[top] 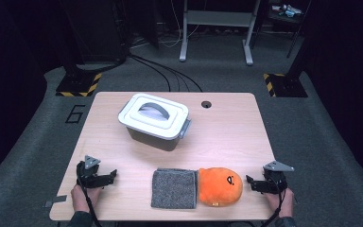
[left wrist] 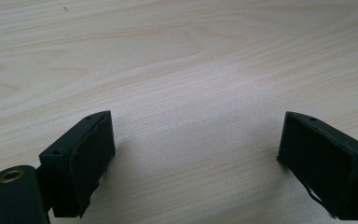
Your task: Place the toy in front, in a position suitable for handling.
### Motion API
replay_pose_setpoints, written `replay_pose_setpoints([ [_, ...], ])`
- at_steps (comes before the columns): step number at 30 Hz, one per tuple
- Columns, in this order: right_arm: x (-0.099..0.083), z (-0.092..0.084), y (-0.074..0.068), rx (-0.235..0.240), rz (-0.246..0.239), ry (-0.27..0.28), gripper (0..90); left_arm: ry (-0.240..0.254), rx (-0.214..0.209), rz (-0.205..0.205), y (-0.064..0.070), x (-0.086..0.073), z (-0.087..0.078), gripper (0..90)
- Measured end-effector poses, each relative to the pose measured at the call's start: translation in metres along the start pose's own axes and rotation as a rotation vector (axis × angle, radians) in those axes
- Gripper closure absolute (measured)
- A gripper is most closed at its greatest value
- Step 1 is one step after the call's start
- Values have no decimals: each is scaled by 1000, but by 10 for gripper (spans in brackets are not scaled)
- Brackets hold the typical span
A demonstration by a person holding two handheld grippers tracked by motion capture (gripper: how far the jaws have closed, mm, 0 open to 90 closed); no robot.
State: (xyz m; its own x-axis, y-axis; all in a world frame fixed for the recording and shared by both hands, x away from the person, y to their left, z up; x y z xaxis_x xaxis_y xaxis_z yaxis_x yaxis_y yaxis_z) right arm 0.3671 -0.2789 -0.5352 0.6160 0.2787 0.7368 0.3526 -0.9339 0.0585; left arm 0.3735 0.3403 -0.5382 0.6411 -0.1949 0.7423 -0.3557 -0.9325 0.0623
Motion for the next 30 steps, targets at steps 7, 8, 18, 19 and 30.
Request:
replay_pose_setpoints([
  [7, 1, 0, -2, 2, -14, -18, 71, 6, 5, -2, 0, 0, 0, 103],
  [8, 2, 0, -2, 1, -12, -17, 64, 6, 5, -1, 0, 0, 0, 103],
  [18, 12, -22, 13, 65, 67, 17, 70, 6, 6, -2, 0, 0, 0, 103],
  [19, 14, -24, 14, 71, 72, 17, 70, 6, 7, -2, 0, 0, 0, 103],
  [30, 36, -48, 11, 92, 59, 40, 78, 6, 7, -3, 0, 0, 0, 103],
])
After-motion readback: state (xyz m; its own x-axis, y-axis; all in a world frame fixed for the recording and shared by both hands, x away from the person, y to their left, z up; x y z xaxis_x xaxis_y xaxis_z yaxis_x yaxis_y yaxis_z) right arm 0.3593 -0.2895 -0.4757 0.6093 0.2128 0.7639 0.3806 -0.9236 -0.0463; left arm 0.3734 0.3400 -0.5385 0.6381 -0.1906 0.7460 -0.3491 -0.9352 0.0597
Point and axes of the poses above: each handheld gripper's, and its own axes: z roughly forward along the jaws, x roughly out of its top, y roughly to its right, the point moved 1 cm from there along z, roughly forward along the jaws, and after that the axes turned 5 degrees about -x, right-handed, at the moved point
